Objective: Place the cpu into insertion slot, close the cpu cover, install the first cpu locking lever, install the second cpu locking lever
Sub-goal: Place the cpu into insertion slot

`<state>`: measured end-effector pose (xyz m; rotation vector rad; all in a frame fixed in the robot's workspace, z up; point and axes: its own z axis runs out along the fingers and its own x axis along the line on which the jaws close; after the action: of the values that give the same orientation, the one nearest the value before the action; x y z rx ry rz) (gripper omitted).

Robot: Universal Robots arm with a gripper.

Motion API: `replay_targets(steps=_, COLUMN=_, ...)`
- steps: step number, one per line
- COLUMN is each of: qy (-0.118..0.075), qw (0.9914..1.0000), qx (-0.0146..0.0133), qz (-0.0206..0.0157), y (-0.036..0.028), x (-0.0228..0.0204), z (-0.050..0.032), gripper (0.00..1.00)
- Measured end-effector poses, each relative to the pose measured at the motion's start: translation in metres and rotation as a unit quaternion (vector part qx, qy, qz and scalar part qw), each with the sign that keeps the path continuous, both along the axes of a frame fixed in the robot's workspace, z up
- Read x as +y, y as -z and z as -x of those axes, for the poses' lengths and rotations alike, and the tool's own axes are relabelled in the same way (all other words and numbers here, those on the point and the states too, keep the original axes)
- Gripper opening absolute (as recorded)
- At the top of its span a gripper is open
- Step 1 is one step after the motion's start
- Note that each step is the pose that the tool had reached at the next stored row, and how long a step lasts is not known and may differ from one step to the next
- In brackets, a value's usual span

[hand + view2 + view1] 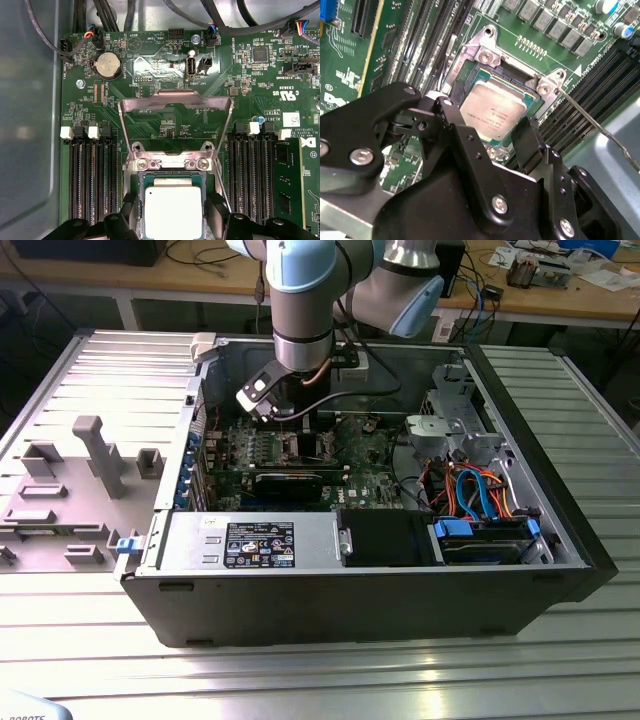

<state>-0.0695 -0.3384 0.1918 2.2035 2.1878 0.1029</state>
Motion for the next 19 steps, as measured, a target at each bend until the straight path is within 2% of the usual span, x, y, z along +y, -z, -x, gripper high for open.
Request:
replay_targets(steps=5, qy=0.0, qw=1.0, qx=0.0001, qz=0.0, y=-0.0035, x=0.0002, z=0.0, gripper=0.66)
replay_targets(steps=9, qy=0.0, qw=1.0, qx=0.0011, qz=0.0001, y=-0.0103, x=0.0004, z=0.0001, gripper=0.66)
replay_targets(steps=12, qy=0.0, qw=0.99999, qx=0.0041, qz=0.0, y=-0.0193, x=0.0005, z=0.0, gripper=0.66)
replay_targets(steps=15, qy=0.0, qw=0.99998, qx=0.0066, qz=0.0, y=-0.0229, x=0.0005, z=0.0, gripper=0.64)
replay_targets(steps=16, qy=0.0, qw=0.99998, qx=0.007, qz=0.0001, y=-0.0236, x=0.0005, z=0.0, gripper=0.58)
replay_targets(steps=17, qy=0.0, qw=0.99997, qx=0.0076, qz=-0.0001, y=-0.024, x=0.0005, z=-0.0001, gripper=0.45)
replay_targets(steps=19, qy=0.0, qw=0.99997, qx=0.0077, qz=0.0001, y=-0.0241, x=0.0005, z=0.0, gripper=0.34)
